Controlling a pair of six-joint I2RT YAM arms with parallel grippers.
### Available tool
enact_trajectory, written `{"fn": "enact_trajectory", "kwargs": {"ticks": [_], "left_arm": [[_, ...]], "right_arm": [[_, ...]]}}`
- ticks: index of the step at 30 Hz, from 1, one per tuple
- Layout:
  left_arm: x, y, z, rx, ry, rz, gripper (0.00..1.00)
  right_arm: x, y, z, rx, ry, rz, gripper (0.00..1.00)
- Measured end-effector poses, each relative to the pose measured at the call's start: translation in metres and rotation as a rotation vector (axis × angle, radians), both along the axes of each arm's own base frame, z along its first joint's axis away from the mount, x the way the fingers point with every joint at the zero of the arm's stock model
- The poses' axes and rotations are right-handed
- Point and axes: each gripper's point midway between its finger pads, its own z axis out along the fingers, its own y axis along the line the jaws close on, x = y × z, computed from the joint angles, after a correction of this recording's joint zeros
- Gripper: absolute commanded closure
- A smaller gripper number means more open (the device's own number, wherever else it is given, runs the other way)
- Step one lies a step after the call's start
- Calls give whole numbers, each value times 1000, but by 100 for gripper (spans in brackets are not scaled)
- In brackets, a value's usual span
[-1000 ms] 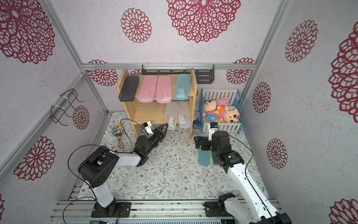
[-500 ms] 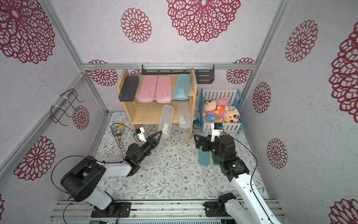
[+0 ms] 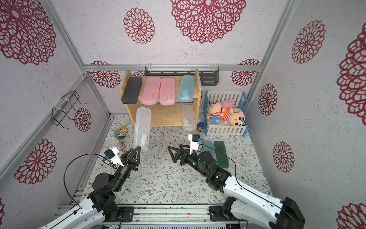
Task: Remove the pencil cases from the shelf
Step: Pick up the pencil case from the shelf, then place the pencil case at the center of the board.
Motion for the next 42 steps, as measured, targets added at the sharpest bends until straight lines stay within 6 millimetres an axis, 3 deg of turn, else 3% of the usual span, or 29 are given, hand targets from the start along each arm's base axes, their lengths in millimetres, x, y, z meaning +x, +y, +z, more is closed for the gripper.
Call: {"fn": "enact_trajectory", "kwargs": {"ticks": [3, 7, 13, 20, 25, 37, 42], "left_arm": [[-8, 15, -15, 31, 26, 35, 100], [-15, 27, -36, 76, 74, 59, 100], [-25, 43, -44, 83, 86, 89, 100], [-26, 44, -47, 135, 125, 89, 100], [-30, 48, -38, 123, 109, 93, 99], [-29, 50, -47, 160, 142, 107, 98], [-29, 51, -48, 164, 146, 108, 95]], "right_arm": [[-3, 33, 1, 21, 14, 47, 1], [-3, 73, 22, 65, 3, 86, 1], [9, 124, 45, 94, 3, 102, 1], [26, 172, 32, 35, 49, 112, 1], [32, 192, 16, -27, 85, 111, 1], [36, 204, -5, -84, 120, 118, 1], [38, 215, -10, -96, 133, 135, 11]]}}
